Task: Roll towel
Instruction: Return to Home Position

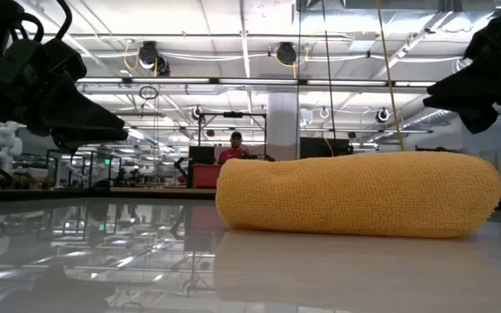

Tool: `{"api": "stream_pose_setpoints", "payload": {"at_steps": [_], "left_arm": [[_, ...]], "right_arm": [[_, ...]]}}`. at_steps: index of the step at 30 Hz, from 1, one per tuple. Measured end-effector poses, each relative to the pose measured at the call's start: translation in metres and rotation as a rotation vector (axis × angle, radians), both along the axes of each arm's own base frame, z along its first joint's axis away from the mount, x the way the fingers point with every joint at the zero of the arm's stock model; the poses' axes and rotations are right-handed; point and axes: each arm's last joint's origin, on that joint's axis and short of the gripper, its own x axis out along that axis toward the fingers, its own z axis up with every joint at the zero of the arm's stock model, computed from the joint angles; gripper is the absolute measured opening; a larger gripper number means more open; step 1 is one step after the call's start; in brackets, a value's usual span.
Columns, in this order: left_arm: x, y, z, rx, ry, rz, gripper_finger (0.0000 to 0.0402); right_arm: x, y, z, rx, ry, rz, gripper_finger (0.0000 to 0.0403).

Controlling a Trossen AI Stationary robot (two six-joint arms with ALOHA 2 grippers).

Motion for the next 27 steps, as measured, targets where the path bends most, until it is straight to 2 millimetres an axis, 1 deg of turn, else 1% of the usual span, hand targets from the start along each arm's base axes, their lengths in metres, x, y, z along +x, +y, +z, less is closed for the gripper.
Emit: {"api": "stream_pose_setpoints", "payload": {"at_steps": [4, 6, 27], "left_arm": [[0.0000, 0.0000, 0.0000, -0.001, 0.000, 0.000, 0.0162], [0.0000, 0.0000, 0.0000, -0.001, 0.000, 0.000, 0.0162], [-0.0001, 0.0001, -0.0002, -0.001, 0.001, 0.000, 0.0162]], "right_arm": [[0.0000, 0.0000, 0.0000, 0.102, -0.024, -0.019, 0.0118], [0.0000, 0.0000, -0.0001, 0.124, -0.028, -0.023, 0.0118], [0.0000, 0.0000, -0.0002, 0.098, -0.021, -0.019, 0.0118]]}}
